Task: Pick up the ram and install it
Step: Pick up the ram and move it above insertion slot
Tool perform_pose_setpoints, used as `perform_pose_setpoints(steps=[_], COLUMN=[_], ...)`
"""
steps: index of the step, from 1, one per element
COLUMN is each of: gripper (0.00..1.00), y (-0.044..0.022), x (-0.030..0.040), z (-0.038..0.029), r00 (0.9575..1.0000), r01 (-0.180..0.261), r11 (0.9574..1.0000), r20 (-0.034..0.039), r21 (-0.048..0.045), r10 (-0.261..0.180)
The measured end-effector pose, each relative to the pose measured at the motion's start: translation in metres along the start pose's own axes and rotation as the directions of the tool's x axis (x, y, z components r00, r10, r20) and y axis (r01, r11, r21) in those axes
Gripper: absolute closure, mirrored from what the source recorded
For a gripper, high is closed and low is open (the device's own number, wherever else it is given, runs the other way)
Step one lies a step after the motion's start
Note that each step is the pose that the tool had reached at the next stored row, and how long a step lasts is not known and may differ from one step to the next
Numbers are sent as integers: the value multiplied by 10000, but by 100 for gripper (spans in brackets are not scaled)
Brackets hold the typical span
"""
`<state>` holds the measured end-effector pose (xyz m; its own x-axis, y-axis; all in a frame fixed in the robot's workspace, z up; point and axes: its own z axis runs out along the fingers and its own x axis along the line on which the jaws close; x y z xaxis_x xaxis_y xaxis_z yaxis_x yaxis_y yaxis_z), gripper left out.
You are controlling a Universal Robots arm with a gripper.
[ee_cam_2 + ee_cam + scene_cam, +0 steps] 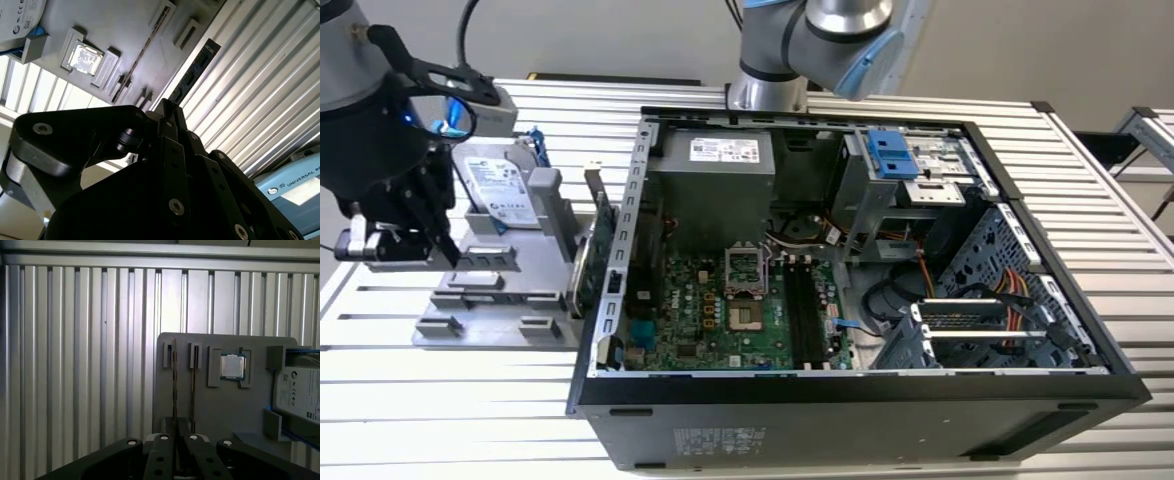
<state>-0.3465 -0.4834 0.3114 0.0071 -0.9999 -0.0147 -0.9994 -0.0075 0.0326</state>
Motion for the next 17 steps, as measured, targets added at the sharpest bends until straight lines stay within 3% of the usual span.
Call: perform_pose_setpoints(steps=[17], gripper=[100], y=[6], x=[-3], z=[-194], r00=[10000], r01=[1], r11=[10000], r20=[0], r21=[0], r10=[-1])
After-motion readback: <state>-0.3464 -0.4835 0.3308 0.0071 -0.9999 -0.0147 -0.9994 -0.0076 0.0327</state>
